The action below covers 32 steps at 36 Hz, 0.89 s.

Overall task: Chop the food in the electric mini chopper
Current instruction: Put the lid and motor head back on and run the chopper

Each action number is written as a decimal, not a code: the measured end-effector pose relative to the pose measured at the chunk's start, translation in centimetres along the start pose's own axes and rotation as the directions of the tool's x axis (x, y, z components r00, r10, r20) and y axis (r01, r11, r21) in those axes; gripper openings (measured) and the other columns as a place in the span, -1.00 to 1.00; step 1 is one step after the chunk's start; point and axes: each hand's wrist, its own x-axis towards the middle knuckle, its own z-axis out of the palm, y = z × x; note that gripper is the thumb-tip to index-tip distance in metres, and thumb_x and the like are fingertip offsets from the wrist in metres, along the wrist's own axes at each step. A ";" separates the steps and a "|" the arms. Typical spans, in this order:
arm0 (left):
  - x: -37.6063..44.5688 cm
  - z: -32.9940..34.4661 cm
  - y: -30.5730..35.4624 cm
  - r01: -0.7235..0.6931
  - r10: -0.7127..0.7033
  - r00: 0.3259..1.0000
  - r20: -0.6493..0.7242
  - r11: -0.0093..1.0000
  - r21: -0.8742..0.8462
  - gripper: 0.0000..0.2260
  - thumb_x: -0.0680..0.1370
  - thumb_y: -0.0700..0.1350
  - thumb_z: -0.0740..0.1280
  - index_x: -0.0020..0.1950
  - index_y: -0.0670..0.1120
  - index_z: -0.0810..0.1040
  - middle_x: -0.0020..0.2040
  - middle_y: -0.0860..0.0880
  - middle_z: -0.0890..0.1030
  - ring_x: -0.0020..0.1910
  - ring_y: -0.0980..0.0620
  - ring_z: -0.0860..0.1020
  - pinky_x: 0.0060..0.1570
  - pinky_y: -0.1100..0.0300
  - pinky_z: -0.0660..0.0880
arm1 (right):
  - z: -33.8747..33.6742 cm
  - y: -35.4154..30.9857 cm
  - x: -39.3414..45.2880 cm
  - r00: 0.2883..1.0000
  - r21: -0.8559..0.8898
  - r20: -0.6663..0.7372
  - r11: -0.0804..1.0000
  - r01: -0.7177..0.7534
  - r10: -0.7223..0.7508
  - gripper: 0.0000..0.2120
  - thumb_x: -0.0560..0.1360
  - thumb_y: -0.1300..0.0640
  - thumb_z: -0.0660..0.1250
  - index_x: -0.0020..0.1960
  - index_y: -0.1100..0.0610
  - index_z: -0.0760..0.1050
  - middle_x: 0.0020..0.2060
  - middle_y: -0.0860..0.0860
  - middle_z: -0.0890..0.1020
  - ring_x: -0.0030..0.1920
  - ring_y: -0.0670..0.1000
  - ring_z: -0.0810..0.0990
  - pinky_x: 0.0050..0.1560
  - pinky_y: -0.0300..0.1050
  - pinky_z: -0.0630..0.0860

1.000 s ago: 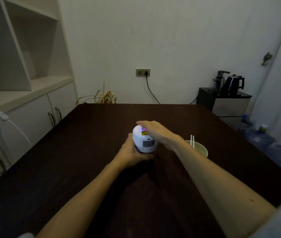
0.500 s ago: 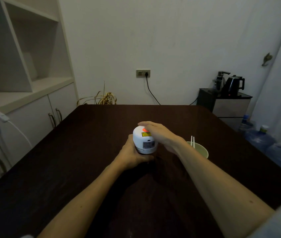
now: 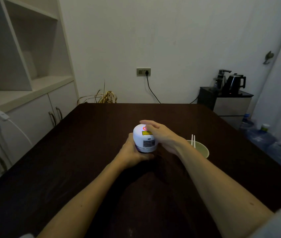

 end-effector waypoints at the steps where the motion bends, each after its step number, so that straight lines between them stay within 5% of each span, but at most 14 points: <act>1: 0.0 0.0 0.0 -0.002 0.002 1.000 -0.001 1.000 0.000 -0.12 0.13 0.10 0.63 0.27 0.19 0.16 0.15 0.13 0.48 0.06 0.16 0.52 -0.17 0.37 0.44 | 0.0 0.0 0.1 1.000 0.005 0.002 1.000 -0.003 0.003 -0.67 0.67 0.01 0.10 0.36 -0.18 0.49 0.36 0.00 0.47 0.31 0.08 0.45 -0.06 -0.11 0.44; 14: -0.2 -0.1 0.2 -0.005 0.006 1.000 0.016 1.000 -0.005 -0.12 0.18 0.04 0.63 0.31 0.16 0.15 0.13 0.15 0.46 0.04 0.18 0.50 -0.24 0.41 0.45 | 0.0 -0.4 -0.2 0.998 0.028 0.018 0.998 -0.061 0.060 -0.65 0.66 -0.02 0.10 0.39 -0.20 0.47 0.35 0.00 0.44 0.30 0.08 0.42 0.09 -0.01 0.36; 18: -0.3 -0.1 0.1 -0.001 0.001 1.000 0.013 1.000 -0.002 -0.10 0.18 0.05 0.63 0.36 0.12 0.16 0.12 0.16 0.47 0.04 0.18 0.51 -0.20 0.37 0.44 | 0.1 -0.5 -0.3 0.997 0.051 0.004 0.996 -0.072 0.071 -0.68 0.66 -0.03 0.09 0.32 -0.21 0.50 0.35 0.04 0.46 0.31 0.11 0.45 0.35 0.12 0.40; 23: -0.3 -0.1 0.4 -0.008 0.008 1.000 0.019 1.000 -0.009 -0.13 0.18 0.04 0.63 0.29 0.18 0.14 0.12 0.17 0.46 0.04 0.21 0.50 -0.22 0.40 0.44 | -0.1 -0.8 -0.3 0.995 0.064 0.014 0.993 -0.101 0.100 -0.70 0.68 -0.03 0.09 0.31 -0.21 0.50 0.38 0.05 0.42 0.35 0.15 0.40 0.43 0.28 0.30; 27: -0.3 -0.1 0.3 -0.005 0.005 1.000 0.015 1.000 0.003 -0.14 0.19 0.05 0.63 0.28 0.18 0.13 0.12 0.17 0.45 0.03 0.20 0.49 -0.21 0.40 0.42 | 0.0 -0.9 -0.3 0.993 0.071 0.015 0.991 -0.116 0.115 -0.75 0.66 -0.05 0.12 0.18 -0.28 0.53 0.36 0.02 0.43 0.34 0.14 0.40 0.40 0.27 0.32; 32: -0.3 -0.1 0.3 -0.015 0.015 1.000 0.006 1.000 -0.007 -0.15 0.18 0.05 0.63 0.26 0.18 0.15 0.13 0.15 0.46 0.04 0.18 0.51 -0.24 0.45 0.45 | 0.1 -0.9 -0.5 0.994 0.072 0.013 0.991 -0.113 0.113 -0.75 0.64 -0.06 0.13 0.05 -0.32 0.55 0.29 0.00 0.48 0.26 0.11 0.46 0.03 0.00 0.47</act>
